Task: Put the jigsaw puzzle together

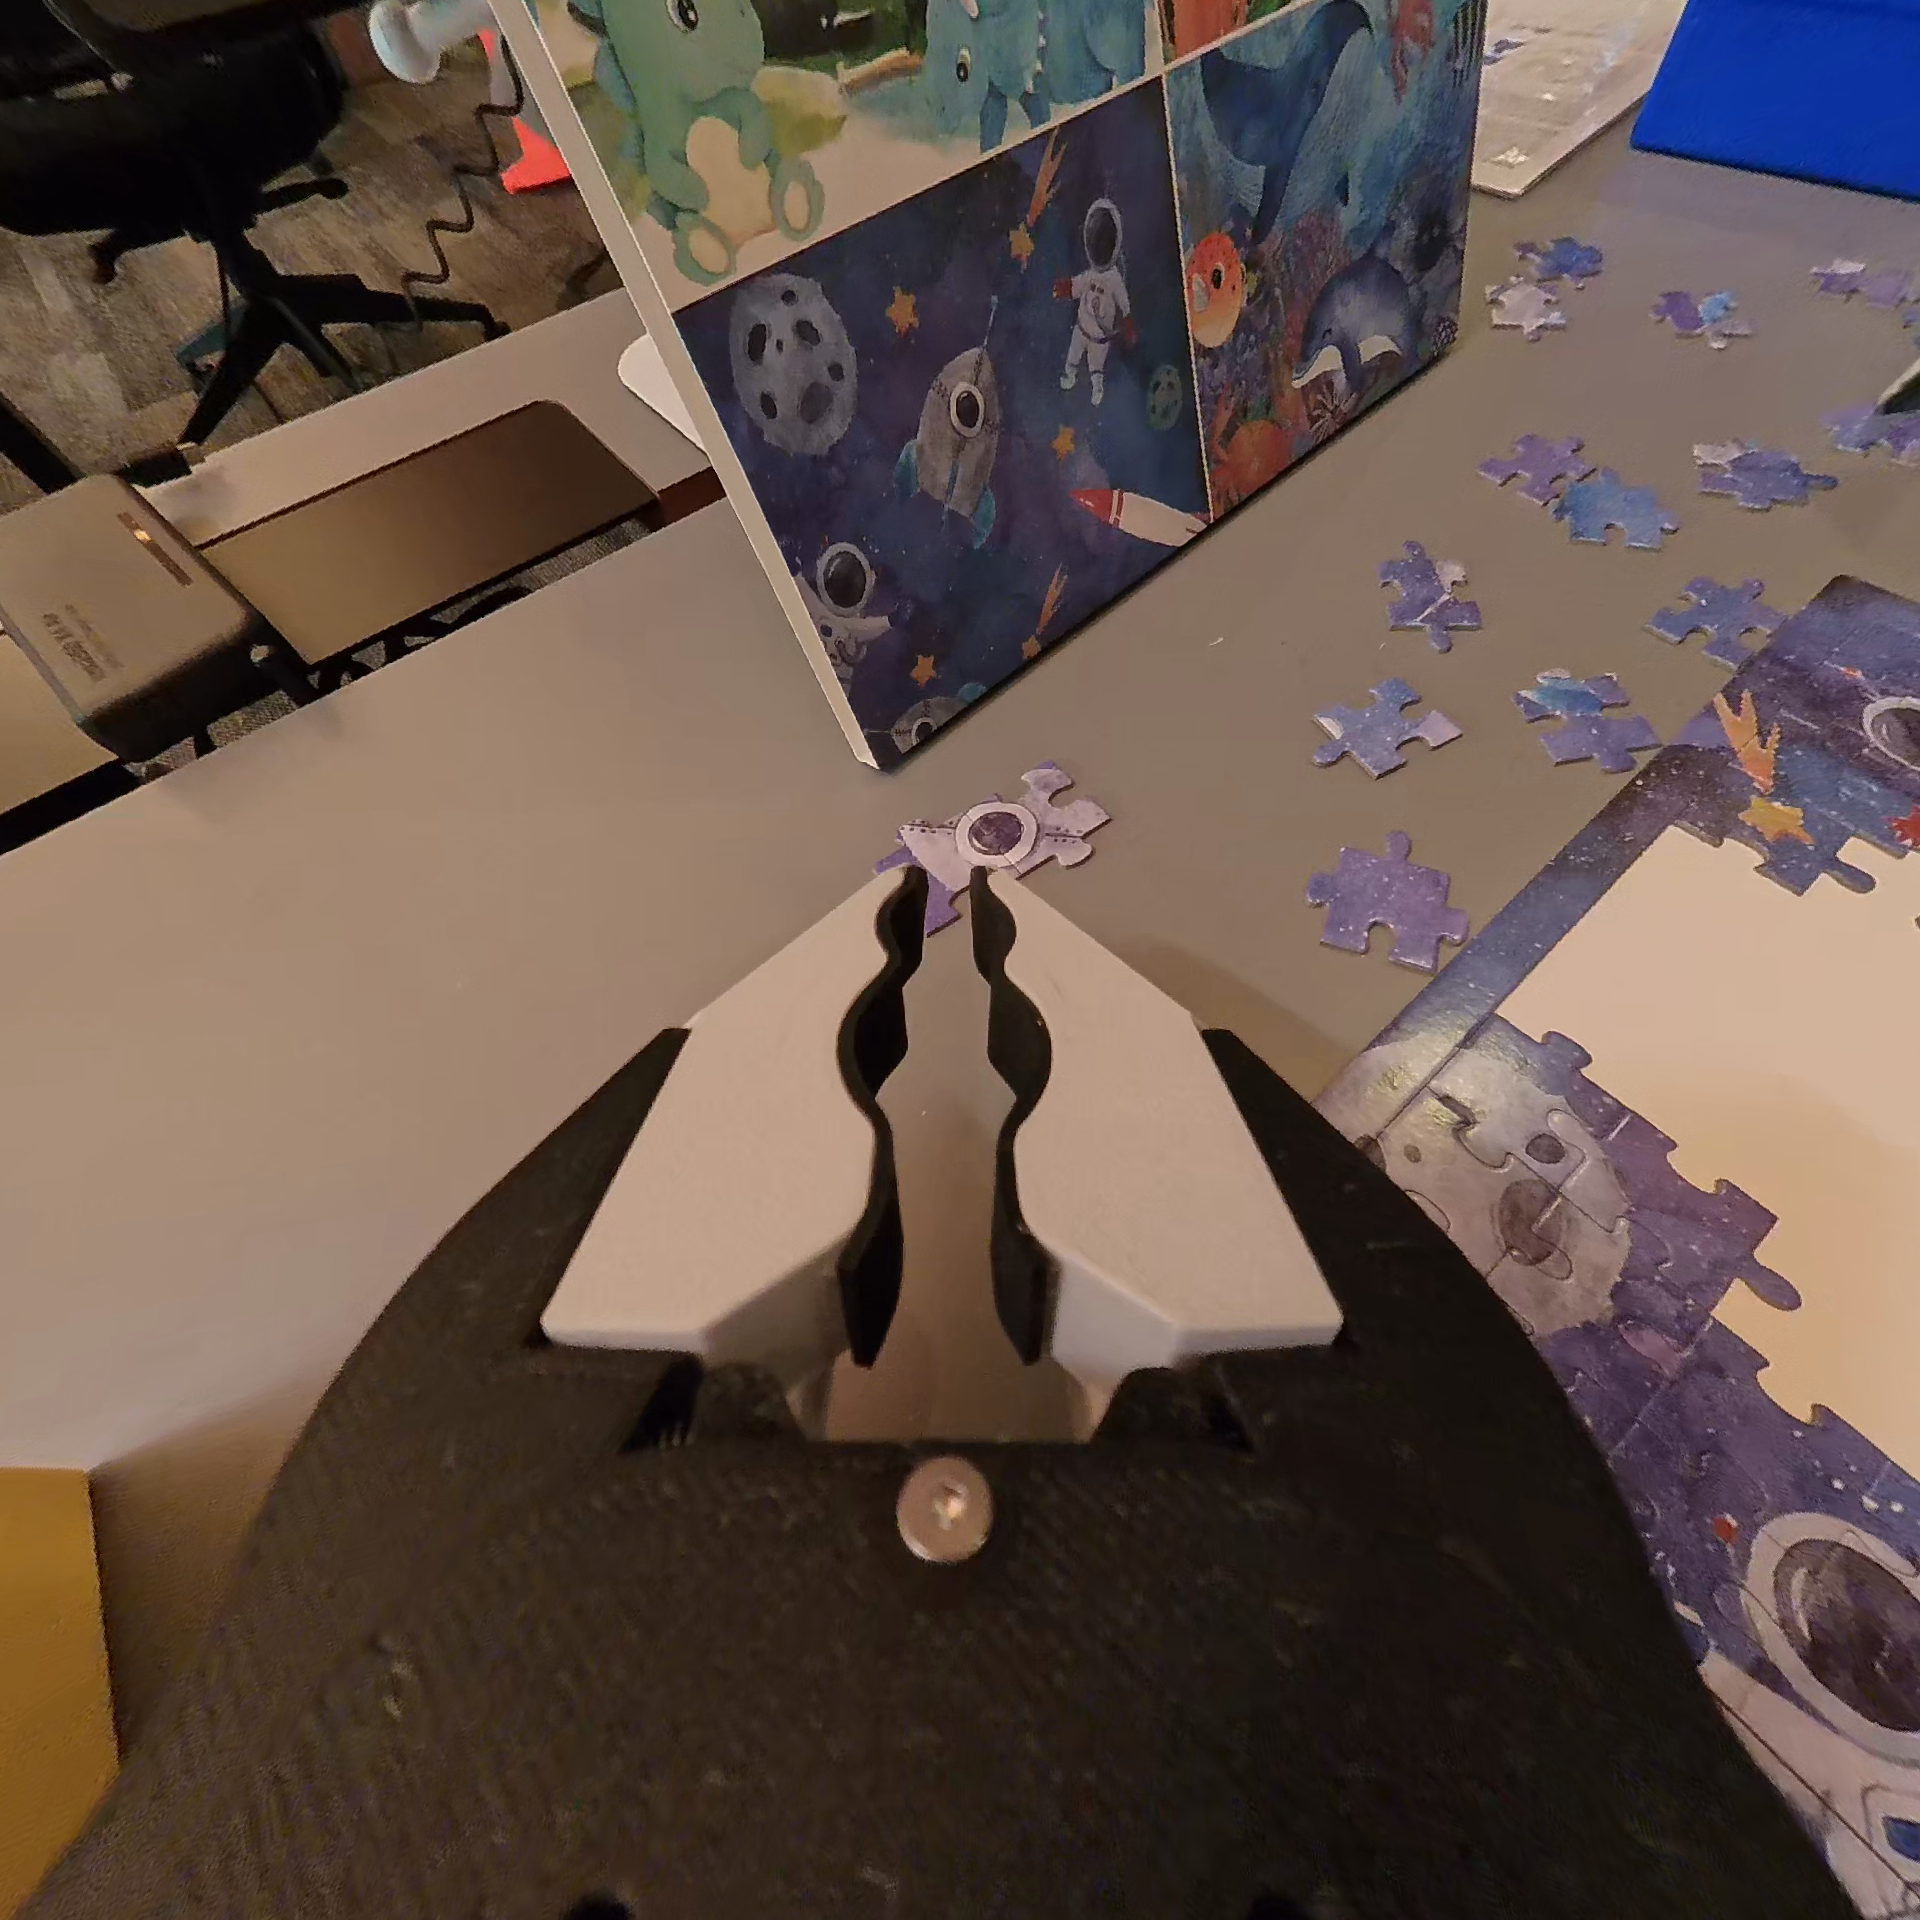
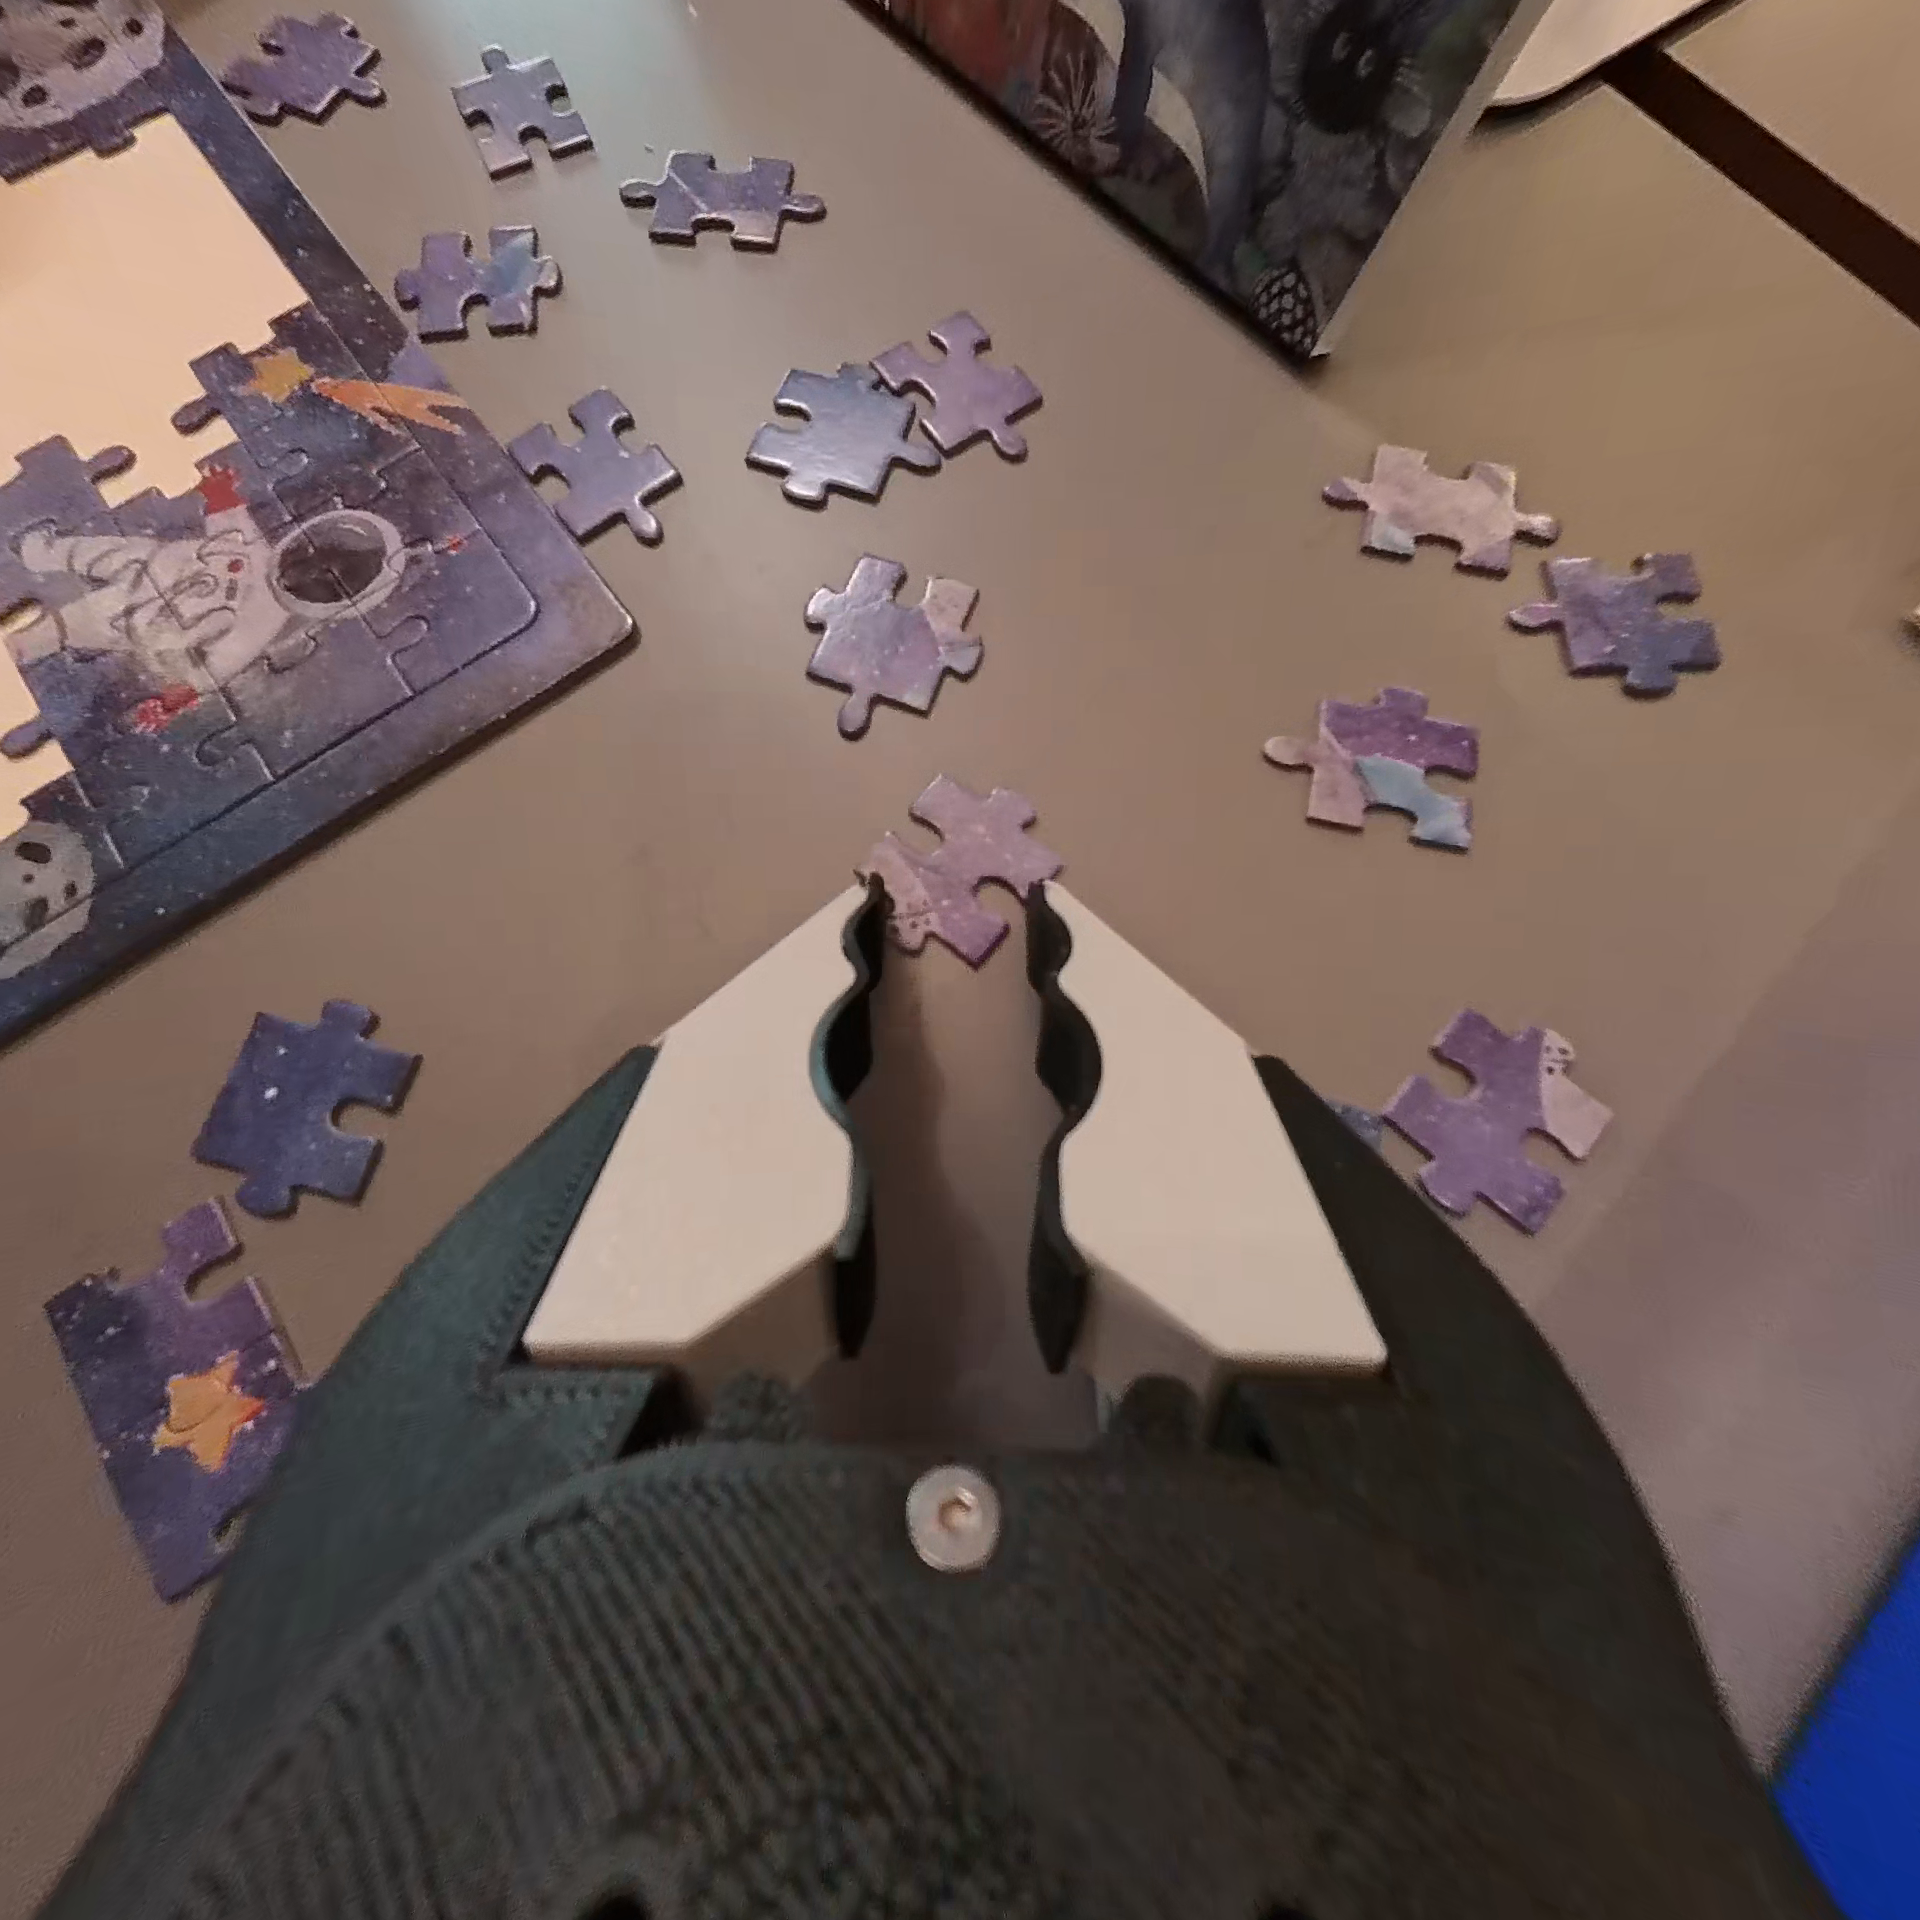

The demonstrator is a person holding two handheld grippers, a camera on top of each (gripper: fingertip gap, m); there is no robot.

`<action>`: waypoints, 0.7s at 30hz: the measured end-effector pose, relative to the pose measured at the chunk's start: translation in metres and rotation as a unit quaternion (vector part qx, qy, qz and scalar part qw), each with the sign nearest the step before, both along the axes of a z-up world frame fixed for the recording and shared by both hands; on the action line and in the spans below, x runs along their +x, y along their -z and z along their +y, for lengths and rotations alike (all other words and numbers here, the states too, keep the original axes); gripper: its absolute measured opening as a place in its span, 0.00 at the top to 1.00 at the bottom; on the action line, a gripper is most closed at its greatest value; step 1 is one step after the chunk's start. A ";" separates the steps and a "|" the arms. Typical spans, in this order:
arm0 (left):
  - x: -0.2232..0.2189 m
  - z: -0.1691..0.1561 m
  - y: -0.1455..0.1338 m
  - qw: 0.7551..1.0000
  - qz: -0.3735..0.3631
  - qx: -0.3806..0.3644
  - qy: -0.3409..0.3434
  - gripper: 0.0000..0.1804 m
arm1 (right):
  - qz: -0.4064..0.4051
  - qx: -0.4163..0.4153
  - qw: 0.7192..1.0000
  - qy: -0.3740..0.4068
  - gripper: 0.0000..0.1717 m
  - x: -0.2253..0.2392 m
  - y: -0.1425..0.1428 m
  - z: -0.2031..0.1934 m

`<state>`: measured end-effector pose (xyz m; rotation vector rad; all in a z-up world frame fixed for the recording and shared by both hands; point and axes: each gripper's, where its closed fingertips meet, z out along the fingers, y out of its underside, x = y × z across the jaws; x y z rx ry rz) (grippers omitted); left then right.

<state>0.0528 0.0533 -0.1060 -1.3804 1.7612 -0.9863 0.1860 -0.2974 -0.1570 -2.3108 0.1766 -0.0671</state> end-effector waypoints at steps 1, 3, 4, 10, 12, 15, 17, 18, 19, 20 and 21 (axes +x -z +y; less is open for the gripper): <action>0.000 0.000 0.001 1.000 0.001 0.000 0.001 0.96 | 0.000 -0.001 1.000 -0.001 0.85 0.000 0.000 0.000; 0.000 0.000 0.002 1.000 0.003 0.000 0.001 0.96 | 0.000 -0.001 1.000 -0.004 0.91 -0.001 0.000 0.000; 0.000 -0.001 0.002 1.000 0.003 0.001 0.001 0.96 | -0.002 -0.001 1.000 -0.004 0.92 -0.001 -0.001 0.000; 0.000 -0.001 0.004 1.000 0.006 0.001 0.002 0.96 | -0.005 0.000 1.000 -0.007 0.96 -0.002 -0.002 0.000; 0.000 -0.001 0.004 1.000 0.007 0.001 0.003 0.96 | -0.004 0.000 1.000 -0.008 0.97 -0.002 -0.002 0.000; 0.000 -0.001 0.004 1.000 0.007 0.002 0.003 0.96 | -0.004 0.000 1.000 -0.007 0.96 -0.002 -0.002 0.000; 0.001 -0.001 0.004 1.000 0.007 0.003 0.004 0.96 | -0.004 0.000 1.000 -0.005 0.96 -0.001 -0.002 0.000; 0.001 -0.001 0.005 1.000 0.007 0.003 0.004 0.96 | -0.005 0.000 1.000 -0.001 0.96 0.000 -0.002 0.000; 0.001 -0.001 0.005 1.000 0.008 0.003 0.004 0.96 | -0.008 0.000 1.000 0.005 0.96 0.002 -0.002 -0.001; 0.001 -0.001 0.005 1.000 0.008 0.003 0.004 0.96 | -0.011 -0.001 1.000 0.011 0.95 0.005 -0.002 -0.002; 0.001 -0.001 0.005 1.000 0.008 0.003 0.004 0.96 | -0.012 0.000 1.000 0.015 0.95 0.006 -0.002 -0.002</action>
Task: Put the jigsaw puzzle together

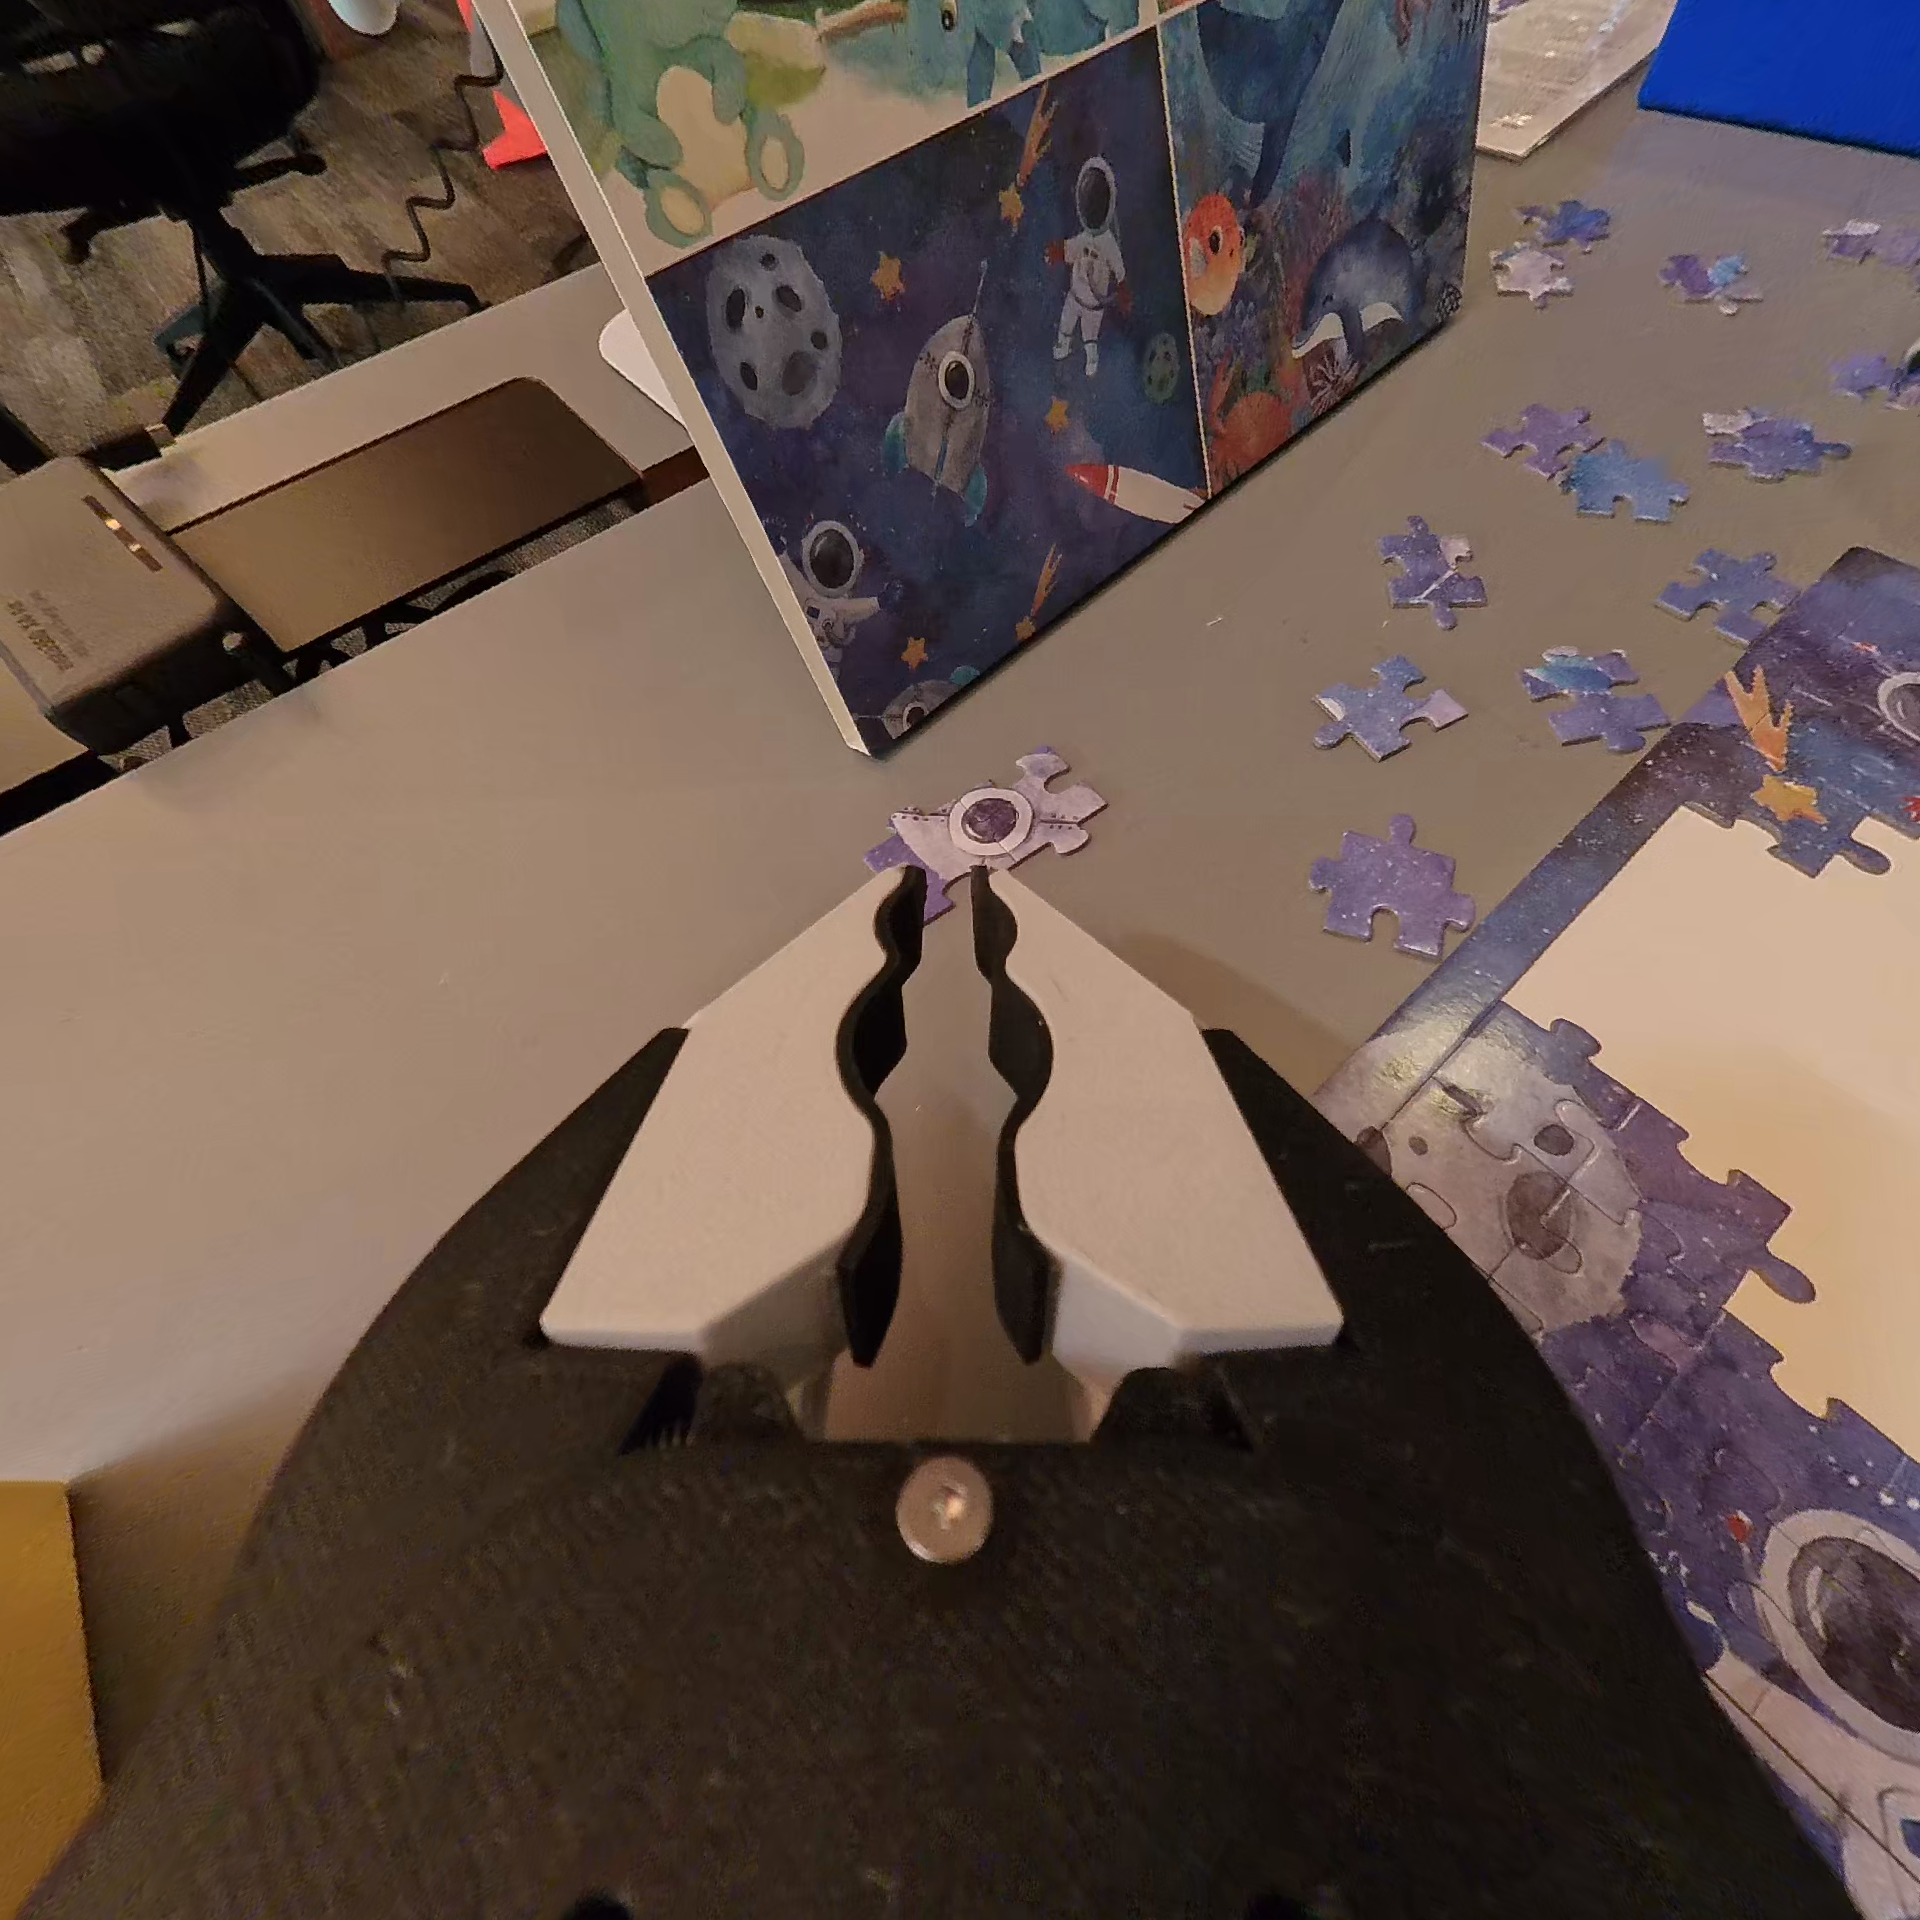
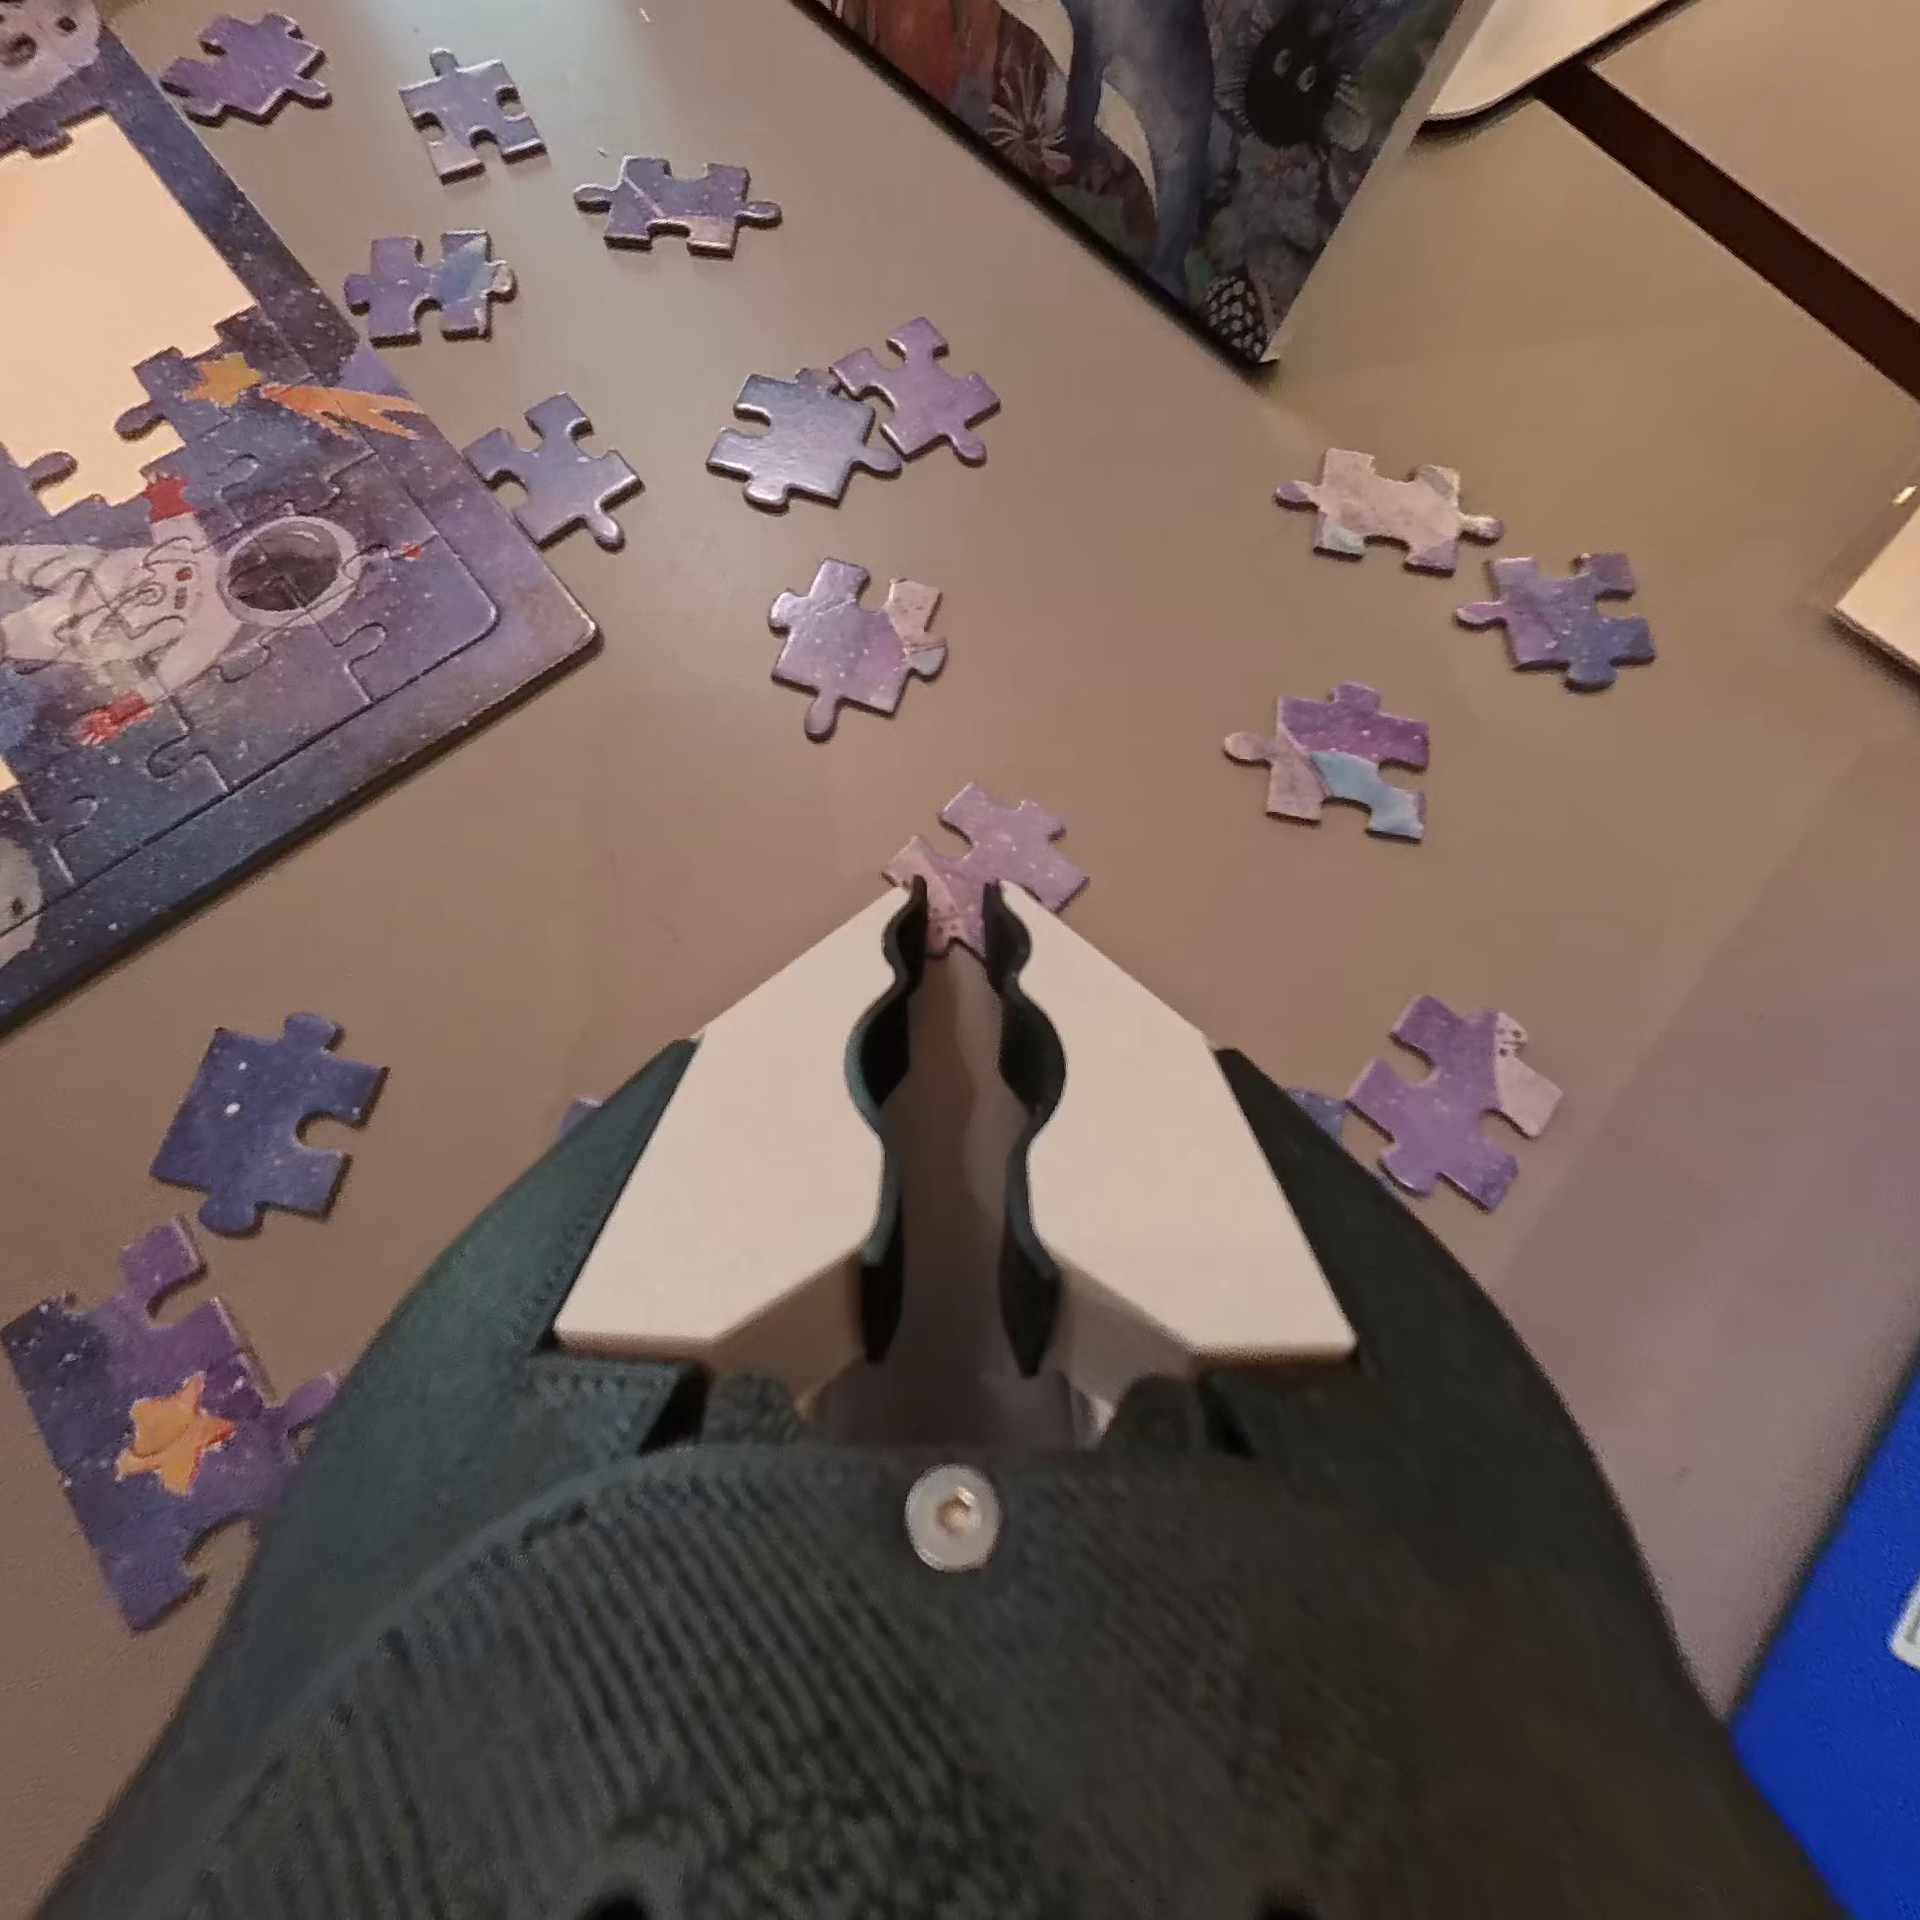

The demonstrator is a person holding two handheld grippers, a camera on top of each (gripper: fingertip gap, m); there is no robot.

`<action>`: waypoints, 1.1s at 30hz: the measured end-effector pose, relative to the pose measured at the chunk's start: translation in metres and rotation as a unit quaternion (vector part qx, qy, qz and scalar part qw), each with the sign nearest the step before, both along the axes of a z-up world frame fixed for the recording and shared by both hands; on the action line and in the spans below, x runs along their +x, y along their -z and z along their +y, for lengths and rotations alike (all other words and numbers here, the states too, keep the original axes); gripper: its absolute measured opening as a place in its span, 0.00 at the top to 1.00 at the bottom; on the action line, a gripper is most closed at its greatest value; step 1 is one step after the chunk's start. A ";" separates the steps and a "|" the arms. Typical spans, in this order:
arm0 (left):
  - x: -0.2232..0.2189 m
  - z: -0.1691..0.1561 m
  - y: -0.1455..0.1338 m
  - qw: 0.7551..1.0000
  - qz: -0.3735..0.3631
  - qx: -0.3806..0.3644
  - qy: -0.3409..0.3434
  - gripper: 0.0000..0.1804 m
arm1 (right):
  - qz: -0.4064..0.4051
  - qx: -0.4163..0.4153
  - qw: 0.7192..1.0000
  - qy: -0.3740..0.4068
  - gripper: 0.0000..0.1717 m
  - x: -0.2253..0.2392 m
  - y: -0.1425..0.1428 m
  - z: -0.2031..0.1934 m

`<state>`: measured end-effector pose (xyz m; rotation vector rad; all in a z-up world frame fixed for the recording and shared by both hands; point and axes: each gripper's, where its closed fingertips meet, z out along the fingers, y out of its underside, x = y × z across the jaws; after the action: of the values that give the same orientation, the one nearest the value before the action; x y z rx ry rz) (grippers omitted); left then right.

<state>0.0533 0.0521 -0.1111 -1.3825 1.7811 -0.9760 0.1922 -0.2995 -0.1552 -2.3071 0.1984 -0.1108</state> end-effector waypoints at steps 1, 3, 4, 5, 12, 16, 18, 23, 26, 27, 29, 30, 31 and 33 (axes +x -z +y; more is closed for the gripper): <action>0.000 0.000 0.000 1.000 0.000 0.000 0.000 0.96 | 0.000 0.000 1.000 0.004 0.95 0.001 0.000 -0.001; 0.000 0.000 0.000 1.000 0.000 0.000 0.000 0.96 | 0.003 0.002 1.000 0.007 0.94 0.003 0.000 -0.002; 0.000 0.000 0.000 1.000 -0.001 0.000 0.000 0.96 | 0.004 0.005 1.000 0.009 0.94 0.003 -0.001 -0.002; 0.000 0.000 -0.001 1.000 -0.001 -0.001 0.000 0.96 | 0.004 0.011 1.000 0.012 0.93 0.005 -0.003 -0.001; 0.000 -0.004 -0.003 1.000 -0.004 -0.003 0.004 0.96 | 0.035 0.099 0.993 0.060 0.88 0.016 -0.025 0.007; 0.000 -0.005 -0.004 1.000 -0.005 -0.002 0.004 0.96 | 0.036 0.112 0.992 0.035 0.86 -0.002 -0.030 0.025; 0.000 -0.004 -0.004 1.000 -0.005 -0.003 0.004 0.96 | 0.029 0.094 0.995 0.014 0.85 -0.015 -0.025 0.038; 0.000 -0.005 -0.005 1.000 -0.007 -0.005 0.005 0.95 | -0.029 0.022 0.999 -0.008 0.78 -0.021 -0.004 0.054; 0.000 -0.005 -0.003 1.000 -0.005 -0.004 0.005 0.95 | 0.000 0.012 1.000 -0.010 0.71 -0.024 0.001 0.056; 0.000 -0.005 -0.003 1.000 -0.005 -0.004 0.005 0.95 | 0.011 0.014 1.000 -0.011 0.71 -0.026 0.001 0.054; 0.000 -0.004 -0.004 1.000 -0.006 -0.004 0.003 0.95 | 0.034 0.015 0.999 -0.017 0.72 -0.031 0.001 0.050; 0.000 -0.003 -0.004 1.000 -0.007 -0.005 0.002 0.95 | 0.051 0.016 0.998 -0.027 0.75 -0.037 0.000 0.047; 0.000 -0.003 -0.004 1.000 -0.007 -0.006 0.001 0.95 | 0.075 0.017 0.996 -0.044 0.78 -0.045 -0.002 0.046; 0.000 -0.002 -0.004 1.000 -0.007 -0.008 0.001 0.95 | 0.104 0.033 0.992 -0.063 0.78 -0.055 -0.008 0.045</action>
<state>0.0536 0.0497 -0.1070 -1.3806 1.7678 -1.0009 0.1369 -0.2541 -0.1476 -2.2567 0.1582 0.1976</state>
